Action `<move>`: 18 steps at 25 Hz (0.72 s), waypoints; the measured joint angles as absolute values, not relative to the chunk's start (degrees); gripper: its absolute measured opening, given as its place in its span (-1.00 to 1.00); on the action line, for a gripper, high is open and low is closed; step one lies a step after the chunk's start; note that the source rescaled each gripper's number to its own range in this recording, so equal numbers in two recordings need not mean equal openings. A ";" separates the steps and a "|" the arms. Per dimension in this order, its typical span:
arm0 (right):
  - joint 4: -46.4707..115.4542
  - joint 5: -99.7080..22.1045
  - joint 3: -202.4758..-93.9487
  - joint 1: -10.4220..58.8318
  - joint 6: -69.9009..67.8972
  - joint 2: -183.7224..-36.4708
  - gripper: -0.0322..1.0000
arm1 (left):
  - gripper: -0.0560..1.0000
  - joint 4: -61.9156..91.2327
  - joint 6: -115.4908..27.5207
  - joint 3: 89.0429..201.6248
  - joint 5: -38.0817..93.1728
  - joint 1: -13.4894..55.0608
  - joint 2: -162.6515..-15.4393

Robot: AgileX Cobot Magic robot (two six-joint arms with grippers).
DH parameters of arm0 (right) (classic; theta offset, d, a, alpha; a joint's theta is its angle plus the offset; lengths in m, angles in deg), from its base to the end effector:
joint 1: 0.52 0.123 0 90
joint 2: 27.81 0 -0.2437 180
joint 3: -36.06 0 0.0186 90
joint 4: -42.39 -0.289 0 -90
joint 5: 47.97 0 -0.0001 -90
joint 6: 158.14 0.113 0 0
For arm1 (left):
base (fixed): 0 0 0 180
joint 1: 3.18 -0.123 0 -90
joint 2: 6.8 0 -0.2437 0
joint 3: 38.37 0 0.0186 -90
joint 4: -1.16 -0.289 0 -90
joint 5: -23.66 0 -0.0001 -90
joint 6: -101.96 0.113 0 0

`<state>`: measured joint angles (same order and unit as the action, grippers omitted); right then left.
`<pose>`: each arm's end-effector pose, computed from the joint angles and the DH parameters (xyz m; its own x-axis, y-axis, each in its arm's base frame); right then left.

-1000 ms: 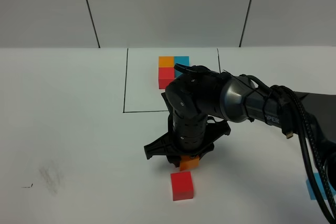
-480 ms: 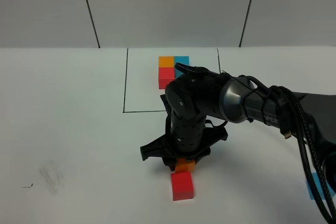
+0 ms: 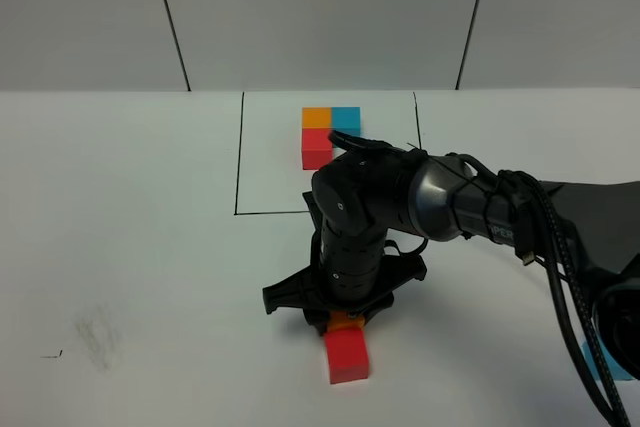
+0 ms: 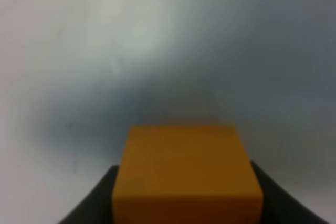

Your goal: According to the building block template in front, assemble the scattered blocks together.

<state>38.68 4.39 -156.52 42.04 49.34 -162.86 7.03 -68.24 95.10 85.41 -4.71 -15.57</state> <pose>0.3176 0.2995 0.0433 -0.9737 -0.2214 -0.0538 -0.2255 0.9701 0.0895 0.0867 -0.0079 0.2889 -0.4427 0.1098 -0.8899 0.1086 0.9917 0.0684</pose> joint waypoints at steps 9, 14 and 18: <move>38.08 4.46 -156.58 42.04 48.78 -163.39 -0.94 | 0.98 4.92 -68.24 95.10 85.41 -4.71 -15.57; 38.08 4.62 -156.76 42.04 48.78 -163.58 -0.94 | 0.98 3.88 -68.24 95.10 85.35 -4.71 -15.57; 38.08 4.62 -156.81 42.04 48.78 -163.65 -0.94 | 0.98 3.60 -68.24 95.10 85.35 -4.71 -15.57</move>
